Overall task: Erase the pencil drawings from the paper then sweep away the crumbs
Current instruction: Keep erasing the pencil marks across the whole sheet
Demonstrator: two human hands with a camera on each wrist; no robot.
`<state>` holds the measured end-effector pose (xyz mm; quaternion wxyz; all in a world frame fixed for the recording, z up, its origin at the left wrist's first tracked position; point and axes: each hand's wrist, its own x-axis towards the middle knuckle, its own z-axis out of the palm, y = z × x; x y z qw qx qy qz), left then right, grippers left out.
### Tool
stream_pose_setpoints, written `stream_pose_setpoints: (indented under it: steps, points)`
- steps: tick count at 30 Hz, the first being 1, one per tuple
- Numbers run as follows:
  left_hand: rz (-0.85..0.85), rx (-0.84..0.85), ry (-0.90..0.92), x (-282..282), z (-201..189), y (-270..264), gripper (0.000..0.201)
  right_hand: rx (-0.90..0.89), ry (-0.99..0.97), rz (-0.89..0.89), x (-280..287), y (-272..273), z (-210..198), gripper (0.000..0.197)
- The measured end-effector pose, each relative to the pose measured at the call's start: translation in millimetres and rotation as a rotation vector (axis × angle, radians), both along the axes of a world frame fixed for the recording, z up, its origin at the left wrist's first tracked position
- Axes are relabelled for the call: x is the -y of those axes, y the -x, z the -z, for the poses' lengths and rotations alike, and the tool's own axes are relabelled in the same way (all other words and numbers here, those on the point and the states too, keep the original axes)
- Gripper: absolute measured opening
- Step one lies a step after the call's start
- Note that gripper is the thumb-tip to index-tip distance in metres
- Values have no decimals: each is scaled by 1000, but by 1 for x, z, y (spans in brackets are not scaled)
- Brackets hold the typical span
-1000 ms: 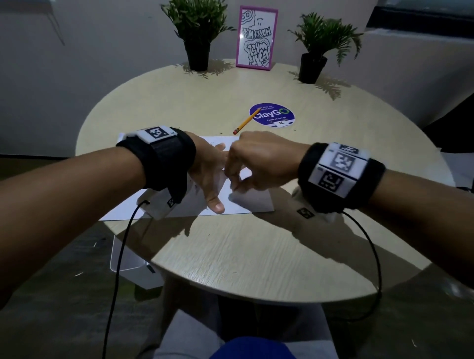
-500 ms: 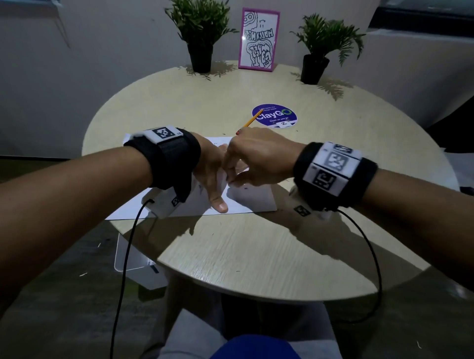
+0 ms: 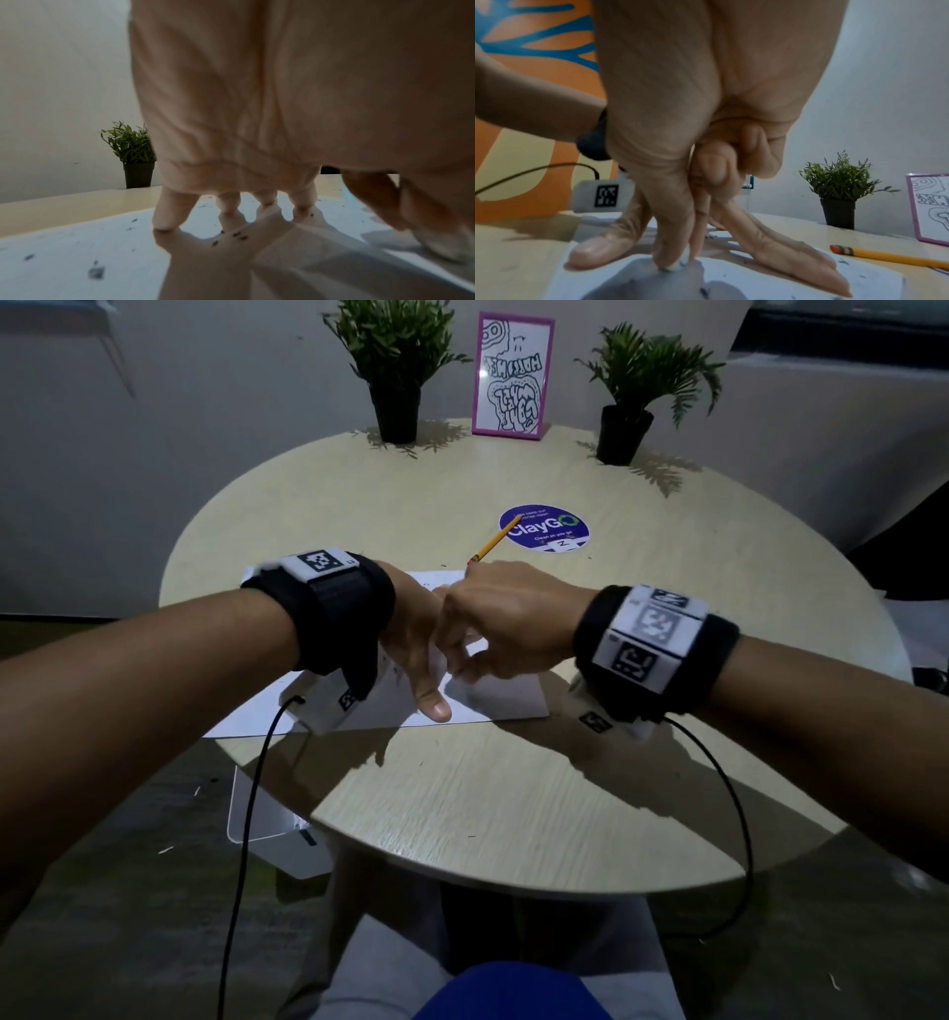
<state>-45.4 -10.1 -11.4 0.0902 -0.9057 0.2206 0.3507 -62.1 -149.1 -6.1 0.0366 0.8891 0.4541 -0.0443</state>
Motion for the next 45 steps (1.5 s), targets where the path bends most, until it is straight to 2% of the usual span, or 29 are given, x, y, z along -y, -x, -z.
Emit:
stream_pose_setpoints:
  steps: [2, 3, 5, 6, 7, 9, 11, 14, 17, 19, 20, 21, 22, 23, 25, 27, 29, 31, 34, 36, 38, 40, 43, 44, 45]
  points:
    - [5, -38, 23, 0, 2, -3, 77, 4, -5, 1, 3, 1, 6, 2]
    - [26, -58, 41, -3, 6, -7, 89, -27, -21, 7, 9, 5, 7, 3]
    - [52, -45, 49, -6, 9, -11, 124, -143, -45, 8, 25, 17, 5, 23]
    - [44, -14, 43, -5, 10, -12, 133, -205, -30, 10, 32, 22, 3, 34]
    - [38, 10, 40, -4, 9, -10, 136, -237, 0, 14, 36, 25, 1, 37]
    - [27, 24, 24, -3, 5, -6, 131, -210, 49, 28, 34, 23, -3, 21]
    - [9, 30, 25, -1, 0, 0, 109, -108, -17, 61, 21, 10, -4, 6]
    - [-28, 22, 31, 1, -1, 3, 84, -23, -50, 54, -1, -1, -5, 8]
    - [-22, -38, 54, -2, 3, -4, 80, -33, -7, 29, 2, 5, 4, 5]
    - [53, -51, 72, -5, 10, -11, 113, -106, -16, 27, 17, 14, 6, 7]
    - [65, -26, 68, -5, 12, -12, 131, -160, -3, 20, 24, 19, 4, 15]
    - [58, 2, 52, -5, 12, -12, 139, -202, 26, 13, 30, 21, 2, 24]
    - [44, 21, 39, -3, 10, -10, 139, -215, 59, 9, 31, 22, -1, 25]
    - [24, 29, 25, -2, 7, -7, 131, -195, 71, 12, 28, 19, -3, 16]
    - [-2, 37, 3, 1, 1, 0, 99, -96, 28, 18, 15, 9, -3, 4]
    - [-25, 22, 5, 1, -1, 2, 75, -41, -14, 27, -1, 0, -2, 9]
    - [-15, 3, 19, -1, 2, -1, 70, -13, -17, 20, -6, -2, 2, 12]
    - [-7, -13, 55, -3, 6, -7, 77, -46, -34, 17, 4, 5, 7, 7]
    - [37, 5, 56, -4, 11, -12, 121, -141, 8, -15, 26, 19, 6, 6]
    - [24, 13, 34, -4, 9, -10, 129, -168, 65, -25, 29, 19, 0, 3]
    - [9, 13, 17, -1, 4, -4, 109, -132, 14, -5, 19, 12, -4, 2]
    - [-29, 21, 15, 2, 1, 0, 85, -71, -53, 41, 5, 2, -3, 10]
    - [-45, -52, 31, 0, 6, -2, 51, -19, -52, 35, -5, 0, 6, 16]
    - [-41, -89, 53, -1, 7, -4, 44, -35, -51, 22, -2, 3, 10, 16]
    - [-16, -109, 76, -4, 9, -7, 48, -84, -66, 9, 4, 7, 11, 20]
